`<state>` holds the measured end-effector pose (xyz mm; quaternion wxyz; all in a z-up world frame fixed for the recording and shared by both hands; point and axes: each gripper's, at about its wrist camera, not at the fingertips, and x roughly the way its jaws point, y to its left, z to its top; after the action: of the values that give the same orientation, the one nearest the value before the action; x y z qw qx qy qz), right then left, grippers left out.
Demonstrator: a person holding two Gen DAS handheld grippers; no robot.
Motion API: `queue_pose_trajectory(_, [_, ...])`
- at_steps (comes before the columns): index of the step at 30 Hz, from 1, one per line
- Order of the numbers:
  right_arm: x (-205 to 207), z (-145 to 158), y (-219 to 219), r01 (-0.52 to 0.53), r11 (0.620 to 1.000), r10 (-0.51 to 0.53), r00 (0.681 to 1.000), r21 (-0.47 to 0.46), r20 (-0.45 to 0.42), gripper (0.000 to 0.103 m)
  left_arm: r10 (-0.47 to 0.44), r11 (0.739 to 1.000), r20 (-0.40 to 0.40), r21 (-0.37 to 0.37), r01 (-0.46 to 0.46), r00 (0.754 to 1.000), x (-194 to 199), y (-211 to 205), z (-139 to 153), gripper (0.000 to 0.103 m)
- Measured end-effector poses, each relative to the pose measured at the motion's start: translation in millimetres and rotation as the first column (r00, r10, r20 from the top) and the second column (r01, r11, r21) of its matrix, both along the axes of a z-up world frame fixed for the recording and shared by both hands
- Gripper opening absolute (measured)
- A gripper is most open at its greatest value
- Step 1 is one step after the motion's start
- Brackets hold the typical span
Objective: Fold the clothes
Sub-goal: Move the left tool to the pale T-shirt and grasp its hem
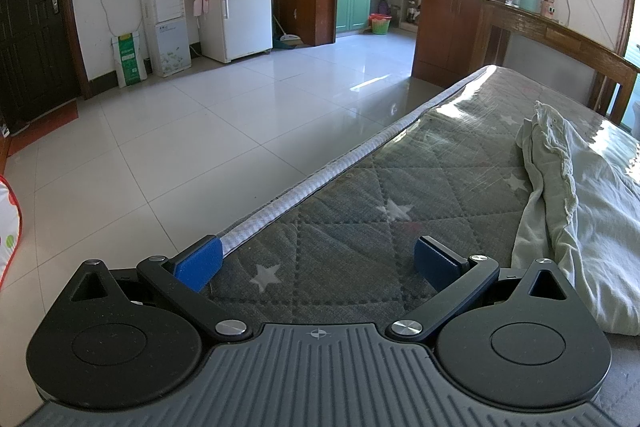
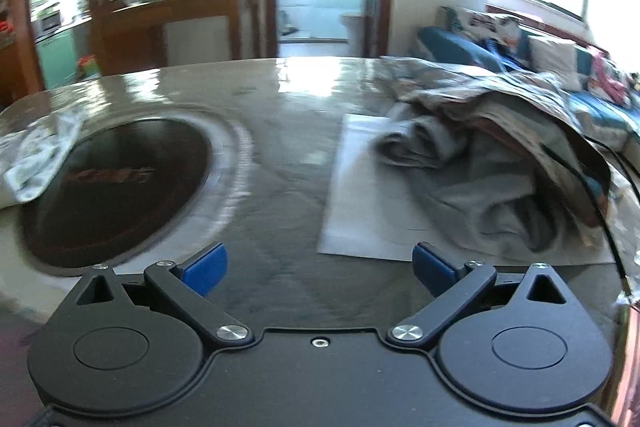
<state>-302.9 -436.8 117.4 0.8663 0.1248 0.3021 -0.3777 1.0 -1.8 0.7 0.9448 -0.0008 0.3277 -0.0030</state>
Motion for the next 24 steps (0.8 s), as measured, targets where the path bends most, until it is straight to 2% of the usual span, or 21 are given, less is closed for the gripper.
queue_pose_trajectory(6, [14.7,16.3,24.5,-0.123,0.992,0.124,0.992,-0.024,0.012,0.100,-0.027,1.000,0.001,0.011,0.027,1.000,2.4,-4.3,-3.9,0.102])
queue_pose_trajectory(8, [21.3,18.4,31.4,-0.157,0.987,0.157,0.987,-0.024,0.017,0.097,-0.056,0.998,0.008,0.024,0.056,0.998,-2.7,-6.1,-2.0,0.098])
queue_pose_trajectory(10, [26.6,20.1,37.1,-0.187,0.982,0.187,0.982,-0.018,0.021,0.095,-0.078,0.997,0.014,0.030,0.077,0.997,-7.2,-8.2,-0.7,0.090])
queue_pose_trajectory(15, [47.5,28.8,59.4,-0.257,0.966,0.258,0.966,-0.030,0.029,0.093,-0.131,0.991,0.010,0.014,0.131,0.991,-17.9,-12.1,3.9,0.083])
queue_pose_trajectory(20, [58.7,37.6,75.7,-0.313,0.949,0.314,0.949,-0.035,0.040,0.088,-0.175,0.984,0.019,-0.012,0.175,0.984,-29.7,-17.1,11.6,0.080])
queue_pose_trajectory(22, [63.7,41.5,82.3,-0.338,0.940,0.339,0.940,-0.033,0.044,0.080,-0.198,0.980,0.027,-0.016,0.198,0.980,-34.5,-18.1,15.5,0.077])
queue_pose_trajectory(24, [67.9,45.3,88.1,-0.361,0.932,0.362,0.931,-0.028,0.051,0.077,-0.231,0.973,0.035,-0.022,0.231,0.972,-38.4,-23.6,19.7,0.073])
